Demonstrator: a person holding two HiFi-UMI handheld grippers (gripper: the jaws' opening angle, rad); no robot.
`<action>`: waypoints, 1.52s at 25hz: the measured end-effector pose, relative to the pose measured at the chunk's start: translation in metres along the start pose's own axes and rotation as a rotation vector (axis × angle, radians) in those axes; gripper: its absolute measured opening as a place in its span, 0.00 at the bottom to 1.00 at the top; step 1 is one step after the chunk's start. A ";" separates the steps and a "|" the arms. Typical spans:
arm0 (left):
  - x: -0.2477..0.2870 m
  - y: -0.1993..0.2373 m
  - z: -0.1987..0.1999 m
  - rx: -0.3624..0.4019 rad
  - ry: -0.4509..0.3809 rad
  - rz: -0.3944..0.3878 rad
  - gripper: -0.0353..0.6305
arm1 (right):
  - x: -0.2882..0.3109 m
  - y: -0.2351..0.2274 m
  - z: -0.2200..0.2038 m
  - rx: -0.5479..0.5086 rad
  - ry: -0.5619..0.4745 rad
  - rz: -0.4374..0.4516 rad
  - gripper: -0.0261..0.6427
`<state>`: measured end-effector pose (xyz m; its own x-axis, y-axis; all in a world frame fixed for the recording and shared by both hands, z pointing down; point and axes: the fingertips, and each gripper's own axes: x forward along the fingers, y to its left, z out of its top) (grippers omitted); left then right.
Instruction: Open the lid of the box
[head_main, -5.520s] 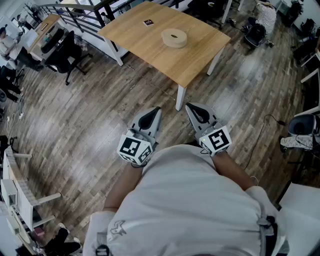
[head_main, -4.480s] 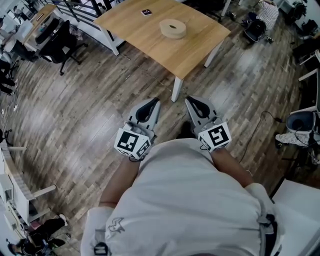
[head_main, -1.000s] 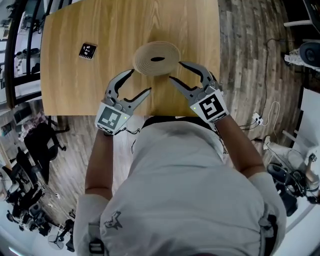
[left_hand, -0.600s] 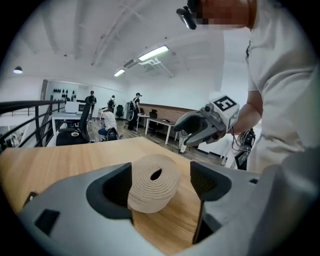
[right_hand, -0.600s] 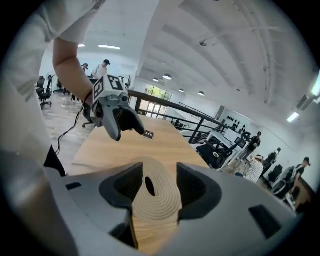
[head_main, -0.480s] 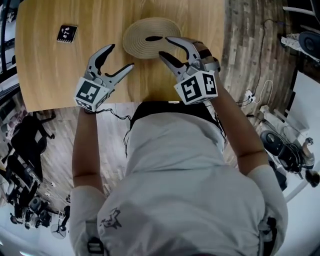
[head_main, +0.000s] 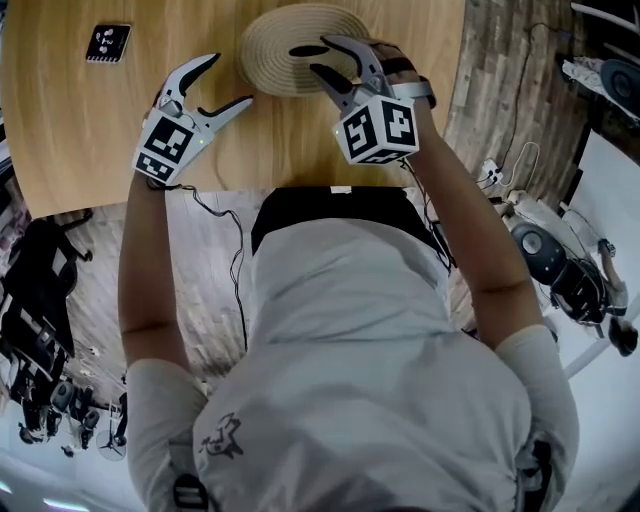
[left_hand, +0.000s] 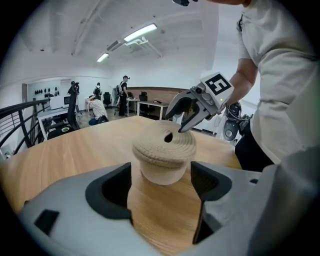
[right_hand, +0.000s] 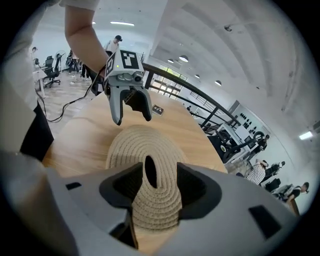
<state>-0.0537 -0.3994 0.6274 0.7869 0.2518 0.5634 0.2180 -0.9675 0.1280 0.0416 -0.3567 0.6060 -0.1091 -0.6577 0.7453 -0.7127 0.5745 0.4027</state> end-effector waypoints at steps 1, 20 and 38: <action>0.004 0.001 -0.004 0.009 0.013 -0.006 0.59 | 0.005 0.002 -0.004 -0.012 0.010 0.005 0.37; 0.067 0.005 -0.024 0.181 0.141 -0.134 0.59 | 0.044 -0.003 -0.001 -0.197 -0.028 -0.080 0.24; 0.062 0.005 -0.027 0.143 0.118 -0.141 0.56 | 0.043 0.007 0.003 -0.262 -0.085 -0.107 0.14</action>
<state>-0.0194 -0.3895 0.6855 0.6716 0.3717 0.6409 0.4074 -0.9078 0.0996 0.0294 -0.3824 0.6393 -0.1086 -0.7534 0.6485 -0.5212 0.5987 0.6082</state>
